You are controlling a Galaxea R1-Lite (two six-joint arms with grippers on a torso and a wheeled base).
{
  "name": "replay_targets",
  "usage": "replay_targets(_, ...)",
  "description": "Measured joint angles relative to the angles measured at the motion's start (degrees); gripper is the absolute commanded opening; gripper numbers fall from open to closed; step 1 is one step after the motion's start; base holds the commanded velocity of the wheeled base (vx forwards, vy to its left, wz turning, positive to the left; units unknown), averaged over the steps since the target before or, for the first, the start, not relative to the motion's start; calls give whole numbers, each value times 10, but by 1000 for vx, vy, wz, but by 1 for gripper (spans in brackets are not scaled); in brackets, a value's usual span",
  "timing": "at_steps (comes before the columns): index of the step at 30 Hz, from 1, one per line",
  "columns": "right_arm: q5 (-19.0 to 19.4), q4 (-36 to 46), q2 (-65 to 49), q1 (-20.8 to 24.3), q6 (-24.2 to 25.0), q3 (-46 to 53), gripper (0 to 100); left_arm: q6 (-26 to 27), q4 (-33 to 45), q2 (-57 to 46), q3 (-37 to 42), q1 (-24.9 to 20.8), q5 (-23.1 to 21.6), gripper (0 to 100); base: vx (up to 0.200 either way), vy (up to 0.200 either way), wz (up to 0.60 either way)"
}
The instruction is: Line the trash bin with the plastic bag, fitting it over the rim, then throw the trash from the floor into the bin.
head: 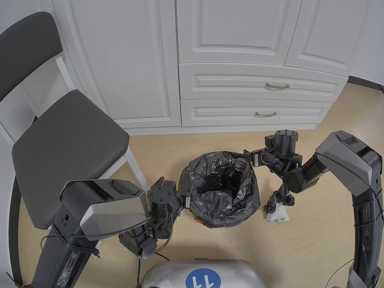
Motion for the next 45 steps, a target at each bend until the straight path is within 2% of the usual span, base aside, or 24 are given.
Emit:
replay_targets(8, 0, 0, 4, 1, -14, 2, 100, 2, 55, 21, -11, -3, 3, 100, 0, 0, 0)
replay_targets(16, 0, 0, 6, 0, -15, 3, 100, 6, 61, 9, -12, 28, 6, 100, 0, 0, 0)
replay_targets(24, 0, 0, 7, -2, -15, 2, 100, 7, 61, -5, -11, 51, 6, 100, 0, 0, 0)
replay_targets(35, 0, -24, 4, 1, -24, 21, 100, 6, 56, -7, 0, 43, 5, 100, 0, 0, 0)
replay_targets(45, 1, -74, -9, 28, -37, 74, 100, 0, 22, 17, -54, 44, 3, 100, 0, 0, 0)
